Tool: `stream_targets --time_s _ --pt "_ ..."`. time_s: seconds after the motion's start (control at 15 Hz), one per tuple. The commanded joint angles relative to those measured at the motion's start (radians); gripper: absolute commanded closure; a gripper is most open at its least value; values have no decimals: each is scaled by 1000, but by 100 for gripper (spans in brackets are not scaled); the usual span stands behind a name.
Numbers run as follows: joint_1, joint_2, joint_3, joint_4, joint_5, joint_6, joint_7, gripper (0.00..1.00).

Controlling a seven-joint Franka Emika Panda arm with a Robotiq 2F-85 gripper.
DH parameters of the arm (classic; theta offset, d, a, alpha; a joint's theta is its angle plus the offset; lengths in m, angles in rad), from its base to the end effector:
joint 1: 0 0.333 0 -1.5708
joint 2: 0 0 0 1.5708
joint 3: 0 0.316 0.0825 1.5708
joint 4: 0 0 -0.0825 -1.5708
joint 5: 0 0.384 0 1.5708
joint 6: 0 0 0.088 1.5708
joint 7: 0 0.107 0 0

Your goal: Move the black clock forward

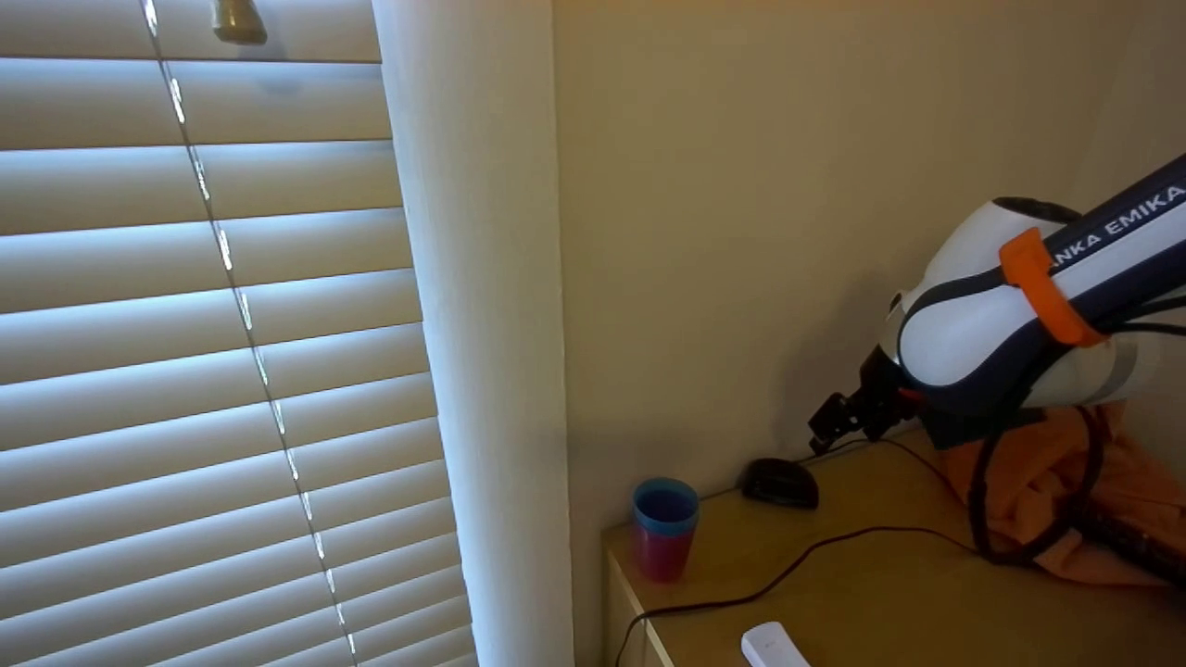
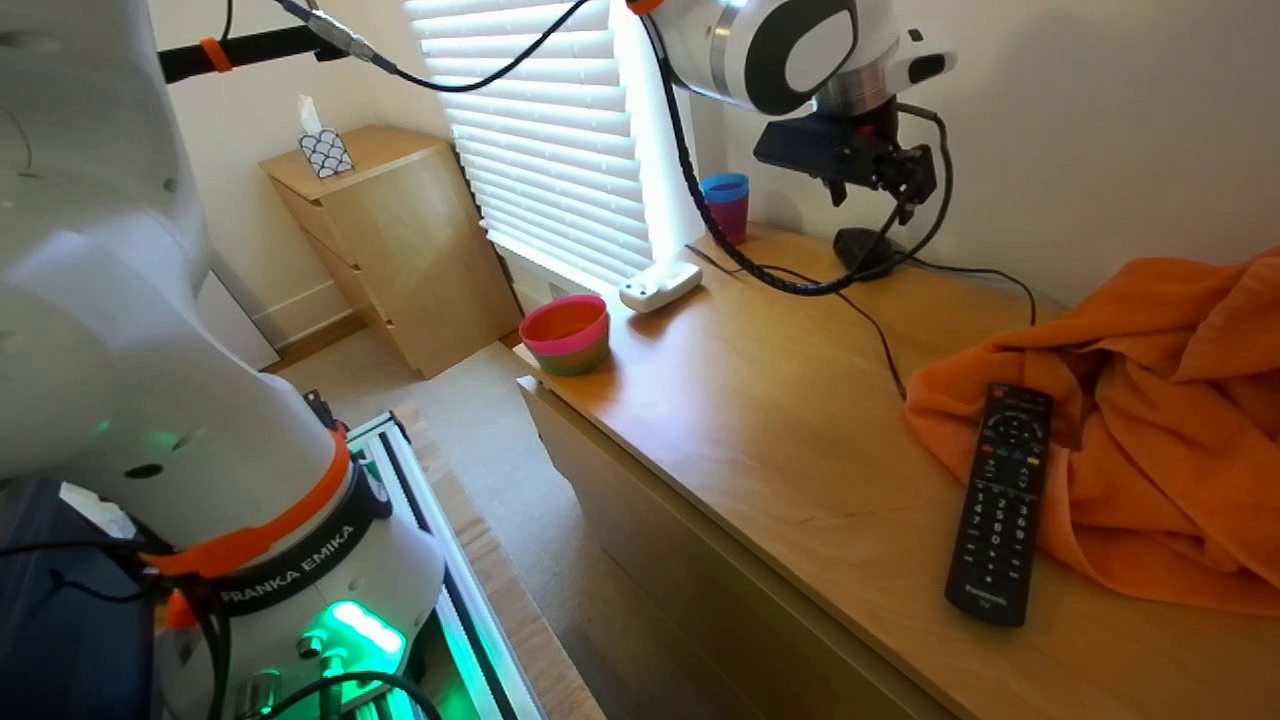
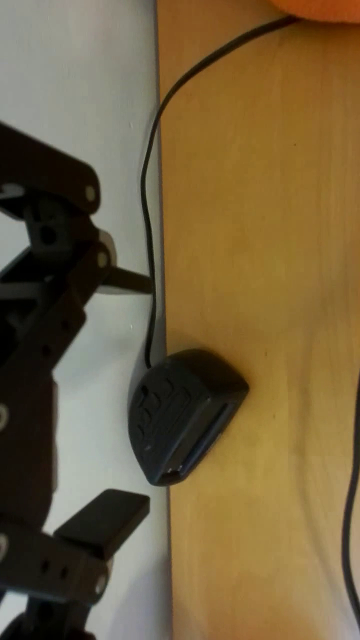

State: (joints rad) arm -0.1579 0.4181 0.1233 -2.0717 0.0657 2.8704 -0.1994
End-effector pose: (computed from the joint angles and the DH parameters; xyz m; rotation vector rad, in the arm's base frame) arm 0.6231 -0.0286 0.2680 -3.0489 -0.1292 -0.6003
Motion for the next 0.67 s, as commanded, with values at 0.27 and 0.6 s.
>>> stream_targets --time_s 0.27,0.6 --pt "-50 65 52 58 5 -13 -155 0" --pt "-246 140 294 44 23 135 -496 0"
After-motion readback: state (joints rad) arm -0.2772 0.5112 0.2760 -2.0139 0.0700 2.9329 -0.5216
